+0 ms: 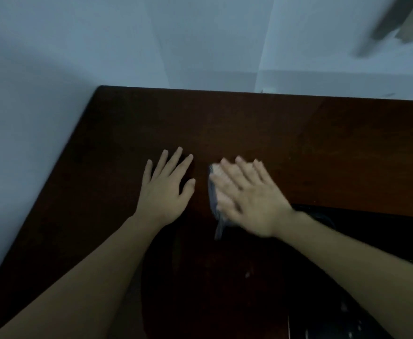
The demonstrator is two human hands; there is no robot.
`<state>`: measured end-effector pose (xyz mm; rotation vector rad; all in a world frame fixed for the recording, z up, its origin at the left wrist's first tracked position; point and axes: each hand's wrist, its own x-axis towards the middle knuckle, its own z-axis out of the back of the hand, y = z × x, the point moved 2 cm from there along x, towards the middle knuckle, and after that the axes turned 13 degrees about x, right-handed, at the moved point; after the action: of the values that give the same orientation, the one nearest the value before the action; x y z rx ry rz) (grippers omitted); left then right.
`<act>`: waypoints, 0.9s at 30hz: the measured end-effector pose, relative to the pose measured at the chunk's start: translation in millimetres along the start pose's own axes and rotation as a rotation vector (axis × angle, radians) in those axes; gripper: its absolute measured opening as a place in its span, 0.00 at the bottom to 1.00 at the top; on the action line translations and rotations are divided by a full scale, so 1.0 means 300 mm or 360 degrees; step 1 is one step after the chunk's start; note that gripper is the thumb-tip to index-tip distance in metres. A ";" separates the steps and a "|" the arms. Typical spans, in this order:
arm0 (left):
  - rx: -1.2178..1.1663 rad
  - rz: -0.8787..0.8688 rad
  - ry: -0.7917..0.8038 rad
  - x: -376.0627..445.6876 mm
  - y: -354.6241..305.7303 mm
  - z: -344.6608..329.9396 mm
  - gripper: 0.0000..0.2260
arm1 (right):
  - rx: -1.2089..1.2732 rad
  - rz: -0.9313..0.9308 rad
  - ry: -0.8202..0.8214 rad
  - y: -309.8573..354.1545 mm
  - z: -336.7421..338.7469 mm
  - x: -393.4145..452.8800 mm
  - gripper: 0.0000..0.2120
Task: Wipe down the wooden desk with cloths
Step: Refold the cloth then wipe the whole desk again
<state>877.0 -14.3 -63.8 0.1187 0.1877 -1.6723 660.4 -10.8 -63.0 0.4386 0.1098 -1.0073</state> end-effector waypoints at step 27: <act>0.0049 0.0000 -0.0056 0.011 -0.107 -0.052 0.25 | 0.0064 -0.0383 -0.0190 -0.258 0.062 0.032 0.36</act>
<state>844.3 -11.1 -78.1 0.1120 0.1355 -1.6766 598.8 -61.2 -72.6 0.4073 0.0354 -1.2717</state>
